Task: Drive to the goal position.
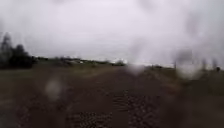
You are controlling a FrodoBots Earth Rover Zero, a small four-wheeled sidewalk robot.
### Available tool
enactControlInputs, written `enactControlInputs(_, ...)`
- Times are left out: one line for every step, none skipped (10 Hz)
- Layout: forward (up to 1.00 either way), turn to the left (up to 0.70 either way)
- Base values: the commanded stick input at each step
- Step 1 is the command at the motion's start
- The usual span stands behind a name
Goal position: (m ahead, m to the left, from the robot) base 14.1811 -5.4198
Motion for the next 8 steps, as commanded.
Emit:
enactControlInputs(1.0, 0.0)
enactControlInputs(1.0, 0.0)
enactControlInputs(1.0, 0.0)
enactControlInputs(1.0, -0.09)
enactControlInputs(1.0, -0.2)
enactControlInputs(1.0, -0.38)
enactControlInputs(1.0, -0.36)
enactControlInputs(1.0, -0.23)
